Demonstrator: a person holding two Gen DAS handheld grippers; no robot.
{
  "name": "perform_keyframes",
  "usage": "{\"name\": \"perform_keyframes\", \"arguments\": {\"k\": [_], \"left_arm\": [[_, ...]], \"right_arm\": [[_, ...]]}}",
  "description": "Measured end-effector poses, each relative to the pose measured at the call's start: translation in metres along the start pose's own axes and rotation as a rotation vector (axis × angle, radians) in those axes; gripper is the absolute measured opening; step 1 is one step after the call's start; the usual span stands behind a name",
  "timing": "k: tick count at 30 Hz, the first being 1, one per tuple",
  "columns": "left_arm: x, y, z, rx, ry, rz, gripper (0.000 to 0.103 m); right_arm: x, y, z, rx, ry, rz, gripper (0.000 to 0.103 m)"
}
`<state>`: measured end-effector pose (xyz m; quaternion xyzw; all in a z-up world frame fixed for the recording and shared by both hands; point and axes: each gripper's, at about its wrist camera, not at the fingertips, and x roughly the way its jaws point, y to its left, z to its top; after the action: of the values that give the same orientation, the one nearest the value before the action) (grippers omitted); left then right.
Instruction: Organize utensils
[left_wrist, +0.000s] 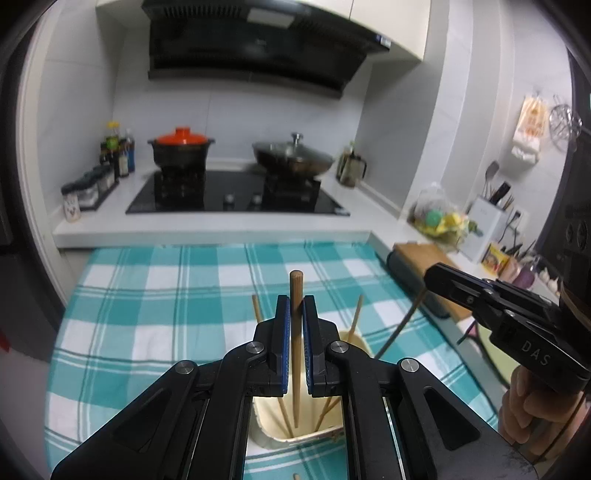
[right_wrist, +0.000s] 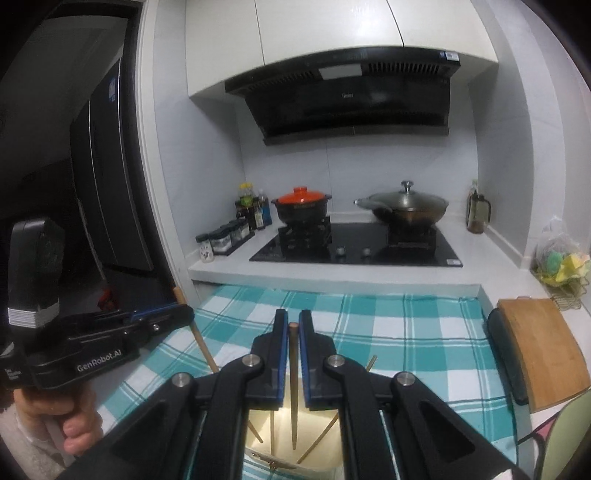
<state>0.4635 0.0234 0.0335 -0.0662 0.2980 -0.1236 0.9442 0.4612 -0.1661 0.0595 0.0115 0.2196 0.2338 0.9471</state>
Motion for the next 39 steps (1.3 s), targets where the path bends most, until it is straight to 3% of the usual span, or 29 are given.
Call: {"name": "perform_keyframes", "arguments": {"k": [5, 6, 7, 10, 12, 14, 16, 23, 26, 31, 34, 39], "left_arm": [[0.040, 0.000, -0.016, 0.004, 0.088, 0.040, 0.008], [0.045, 0.001, -0.018, 0.003, 0.101, 0.047, 0.017], [0.048, 0.001, -0.019, 0.001, 0.116, 0.055, 0.032], [0.041, 0.004, -0.021, 0.004, 0.117, 0.066, 0.059], [0.027, 0.004, -0.023, 0.030, 0.113, 0.085, 0.069], [0.009, 0.005, -0.026, 0.053, 0.114, 0.111, 0.080], [-0.011, 0.008, -0.034, 0.071, 0.125, 0.128, 0.089], [-0.086, 0.008, -0.080, 0.167, 0.155, 0.187, 0.099], [-0.117, 0.000, -0.113, 0.205, 0.108, 0.227, 0.101], [-0.149, -0.020, -0.182, 0.250, -0.010, 0.258, 0.101], [-0.150, -0.027, -0.220, 0.226, 0.008, 0.230, 0.101], [-0.135, -0.019, -0.269, 0.054, 0.112, 0.153, 0.101]], "right_arm": [[0.052, -0.015, -0.019, 0.051, 0.120, 0.026, 0.007], [0.060, -0.017, -0.021, 0.057, 0.140, 0.029, 0.007], [0.068, -0.019, -0.023, 0.066, 0.153, 0.026, 0.007], [0.079, -0.025, -0.024, 0.092, 0.168, -0.015, 0.017], [0.072, -0.029, -0.020, 0.109, 0.138, -0.033, 0.040], [0.054, -0.031, -0.017, 0.110, 0.097, -0.053, 0.054], [0.036, -0.030, -0.015, 0.084, 0.074, -0.076, 0.056], [-0.036, -0.021, -0.025, -0.028, 0.088, -0.137, 0.069], [-0.069, -0.021, -0.043, -0.051, 0.102, -0.164, 0.078], [-0.114, -0.024, -0.093, -0.027, 0.140, -0.198, 0.081], [-0.131, -0.025, -0.133, -0.008, 0.149, -0.226, 0.082], [-0.151, -0.022, -0.215, 0.060, 0.185, -0.258, 0.084]]}}
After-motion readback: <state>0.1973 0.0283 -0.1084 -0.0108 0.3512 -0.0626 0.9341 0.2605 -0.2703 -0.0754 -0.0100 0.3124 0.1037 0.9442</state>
